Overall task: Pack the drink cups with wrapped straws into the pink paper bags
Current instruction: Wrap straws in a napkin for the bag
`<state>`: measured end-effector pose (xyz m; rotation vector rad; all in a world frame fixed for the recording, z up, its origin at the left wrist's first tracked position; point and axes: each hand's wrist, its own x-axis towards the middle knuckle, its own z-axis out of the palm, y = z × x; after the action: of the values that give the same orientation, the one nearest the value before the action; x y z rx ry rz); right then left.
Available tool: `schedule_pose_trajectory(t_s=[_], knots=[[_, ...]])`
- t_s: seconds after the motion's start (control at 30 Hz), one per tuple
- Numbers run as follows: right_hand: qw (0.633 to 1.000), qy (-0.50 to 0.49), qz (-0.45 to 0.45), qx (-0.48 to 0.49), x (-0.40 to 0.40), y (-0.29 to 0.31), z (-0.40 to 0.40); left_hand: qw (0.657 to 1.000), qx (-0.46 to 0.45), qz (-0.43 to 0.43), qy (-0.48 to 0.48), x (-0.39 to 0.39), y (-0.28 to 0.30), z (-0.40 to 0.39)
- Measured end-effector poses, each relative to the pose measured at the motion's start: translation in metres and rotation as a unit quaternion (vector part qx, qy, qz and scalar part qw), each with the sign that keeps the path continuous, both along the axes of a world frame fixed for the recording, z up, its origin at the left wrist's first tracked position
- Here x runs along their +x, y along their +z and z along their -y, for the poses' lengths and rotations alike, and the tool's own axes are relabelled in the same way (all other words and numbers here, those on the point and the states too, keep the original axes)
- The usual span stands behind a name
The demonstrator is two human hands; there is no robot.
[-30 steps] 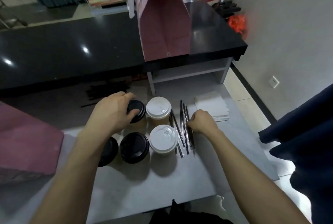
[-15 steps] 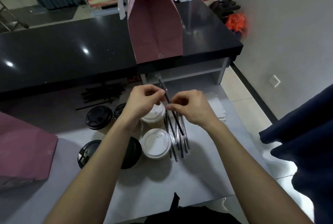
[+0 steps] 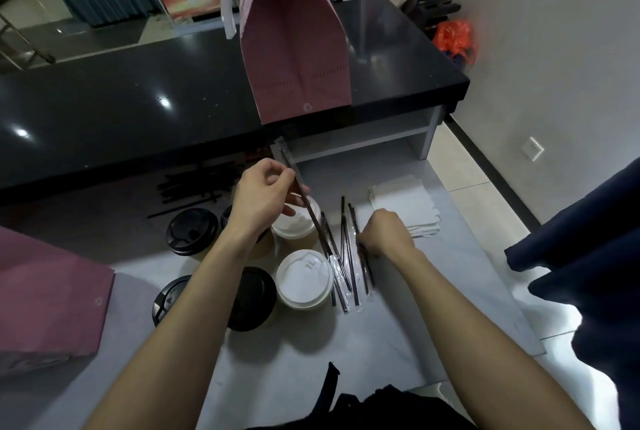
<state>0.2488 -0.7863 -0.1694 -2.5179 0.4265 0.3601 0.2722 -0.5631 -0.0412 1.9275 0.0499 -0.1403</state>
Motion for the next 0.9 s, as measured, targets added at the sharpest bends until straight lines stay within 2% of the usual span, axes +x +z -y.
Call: schedule_pose_trajectory(t_s=[0.07, 0.13, 0.23, 0.3, 0.5, 0.67, 0.9], knots=[[0.999, -0.022, 0.028, 0.034, 0.004, 0.017, 0.011, 1.0, 0.001, -0.007, -0.009, 0.0, 0.001, 0.003], [0.99, -0.032, 0.073, 0.117, 0.003, 0.042, 0.019, 1.0, -0.002, -0.018, -0.022, 0.0, 0.0, 0.007], [0.954, 0.015, 0.104, 0.281, -0.003, 0.086, 0.017, 0.999, -0.01, -0.03, -0.038, 0.001, -0.003, 0.014], [0.937, 0.04, 0.113, 0.328, -0.006, 0.103, 0.01, 0.998, -0.02, -0.038, -0.05, 0.001, -0.004, 0.02], [0.953, 0.058, 0.133, 0.266, -0.005, 0.112, -0.002, 0.992, -0.088, -0.061, -0.063, 0.001, -0.004, 0.031], [0.956, 0.075, 0.141, 0.246, -0.006, 0.11, -0.001, 0.996, -0.03, -0.013, -0.086, 0.001, -0.008, 0.036], [0.942, 0.034, 0.131, 0.307, -0.005, 0.097, 0.008, 0.997, -0.004, -0.011, -0.083, 0.006, -0.01, 0.038]])
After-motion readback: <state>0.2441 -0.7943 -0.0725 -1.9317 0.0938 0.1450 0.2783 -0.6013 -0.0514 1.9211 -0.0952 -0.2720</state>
